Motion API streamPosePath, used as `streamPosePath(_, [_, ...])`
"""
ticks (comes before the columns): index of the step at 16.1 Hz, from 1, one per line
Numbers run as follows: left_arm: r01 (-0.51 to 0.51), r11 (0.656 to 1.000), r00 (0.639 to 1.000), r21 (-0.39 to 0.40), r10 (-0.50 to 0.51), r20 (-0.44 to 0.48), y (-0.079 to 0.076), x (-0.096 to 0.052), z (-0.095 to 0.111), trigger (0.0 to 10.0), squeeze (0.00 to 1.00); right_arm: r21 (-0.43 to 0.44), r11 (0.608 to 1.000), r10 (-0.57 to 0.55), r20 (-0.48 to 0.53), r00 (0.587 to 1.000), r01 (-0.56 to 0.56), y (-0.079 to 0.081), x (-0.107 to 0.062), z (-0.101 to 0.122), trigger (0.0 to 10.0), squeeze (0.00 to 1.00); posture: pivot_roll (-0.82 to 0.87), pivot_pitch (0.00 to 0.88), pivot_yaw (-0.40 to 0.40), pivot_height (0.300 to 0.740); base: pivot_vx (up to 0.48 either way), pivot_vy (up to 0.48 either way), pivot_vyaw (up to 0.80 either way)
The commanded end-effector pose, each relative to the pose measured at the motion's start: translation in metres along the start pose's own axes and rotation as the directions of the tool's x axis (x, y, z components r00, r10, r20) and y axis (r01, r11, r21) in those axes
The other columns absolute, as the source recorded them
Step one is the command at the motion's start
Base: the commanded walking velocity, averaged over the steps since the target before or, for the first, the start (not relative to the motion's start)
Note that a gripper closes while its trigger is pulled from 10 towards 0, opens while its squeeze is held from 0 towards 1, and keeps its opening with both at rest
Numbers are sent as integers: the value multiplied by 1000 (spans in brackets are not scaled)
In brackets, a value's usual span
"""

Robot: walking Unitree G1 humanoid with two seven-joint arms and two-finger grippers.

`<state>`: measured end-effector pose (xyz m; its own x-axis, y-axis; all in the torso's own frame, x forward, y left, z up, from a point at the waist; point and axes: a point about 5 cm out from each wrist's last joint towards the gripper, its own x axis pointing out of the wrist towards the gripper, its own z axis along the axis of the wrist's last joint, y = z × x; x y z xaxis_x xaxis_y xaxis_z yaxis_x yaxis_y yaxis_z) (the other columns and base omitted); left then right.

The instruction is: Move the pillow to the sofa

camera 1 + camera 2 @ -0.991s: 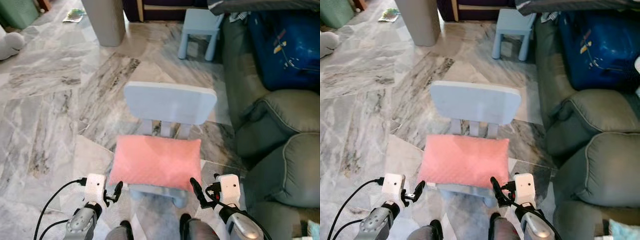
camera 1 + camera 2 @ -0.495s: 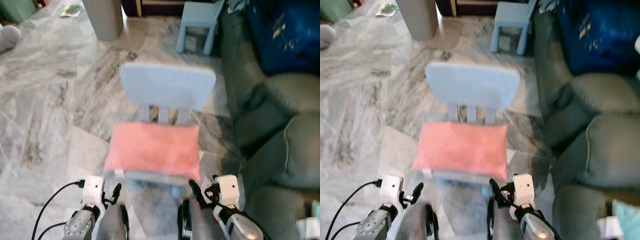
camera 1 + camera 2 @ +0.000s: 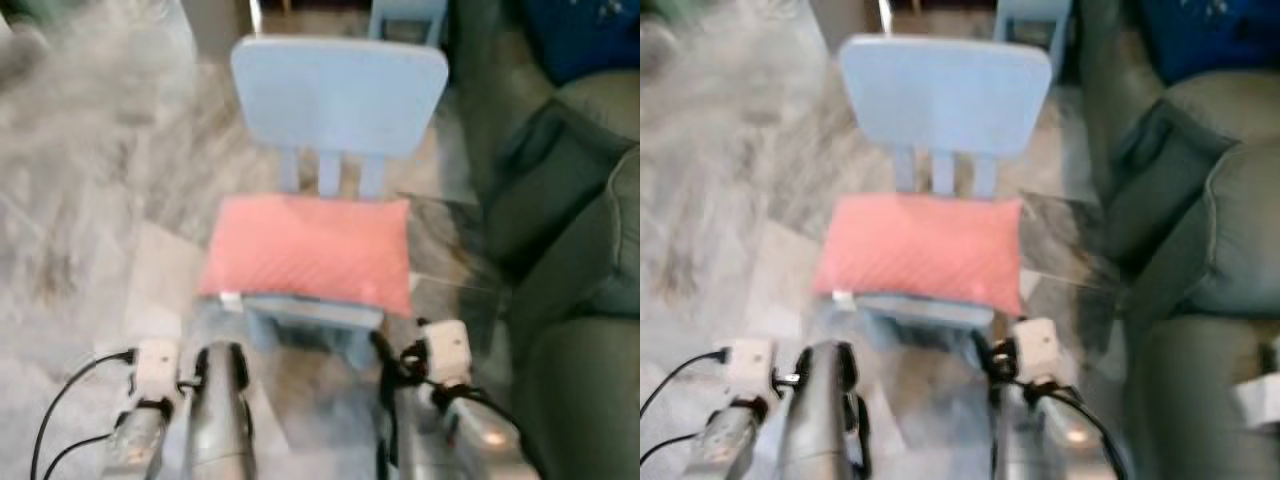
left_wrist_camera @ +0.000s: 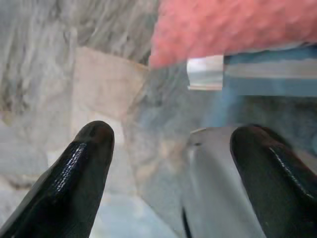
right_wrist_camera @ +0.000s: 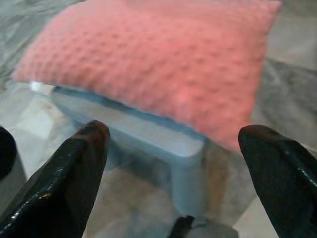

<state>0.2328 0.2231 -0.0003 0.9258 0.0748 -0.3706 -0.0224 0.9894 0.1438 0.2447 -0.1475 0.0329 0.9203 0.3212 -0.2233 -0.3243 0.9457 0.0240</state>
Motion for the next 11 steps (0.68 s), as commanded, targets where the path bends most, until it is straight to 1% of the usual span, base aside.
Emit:
streamPosePath(1, [-47, 999, 998, 19, 47, -33, 12, -4, -6, 10000, 0, 20, 1000, -1, -30, 1000, 2, 4, -5, -10, 10000, 0, -81, 294, 23, 491, 0, 0, 0])
streamPosePath(2, [-70, 997, 997, 27, 71, -11, 15, -2, 0, 10000, 0, 13, 1000, -5, -23, 1000, 5, 0, -2, -7, 10000, 0, -69, 288, 23, 482, 0, 0, 0])
streamPosePath(4, [-84, 996, 996, 24, 84, 15, 17, 3, 7, 10000, 0, 7, 1000, -12, -4, 1000, 13, -3, 2, 0, 10000, 0, -70, 287, 24, 457, 0, 0, 0])
streamPosePath(7, [-107, 994, 990, 23, 105, 95, 23, 14, 30, 10000, 0, -9, 1000, -21, 25, 999, 21, -8, 11, 9, 10000, 0, -69, 285, 25, 417, 0, 0, 0])
streamPosePath(8, [-120, 992, 984, 29, 116, 136, 28, 18, 43, 10000, 0, -20, 999, -26, 51, 998, 27, -11, 15, 17, 10000, 0, -68, 284, 26, 412, 0, 0, 0])
streamPosePath(9, [-132, 991, 979, 27, 127, 157, 31, 21, 50, 10000, 0, -22, 999, -30, 69, 997, 32, -14, 17, 23, 10000, 0, -68, 285, 26, 412, 0, 0, 0])
streamPosePath(11, [-159, 987, 960, 2, 154, 235, 41, 27, 77, 10000, 0, -31, 998, -46, 161, 986, 51, -23, 25, 53, 10000, 0, -67, 287, 27, 412, 0, 0, 0])
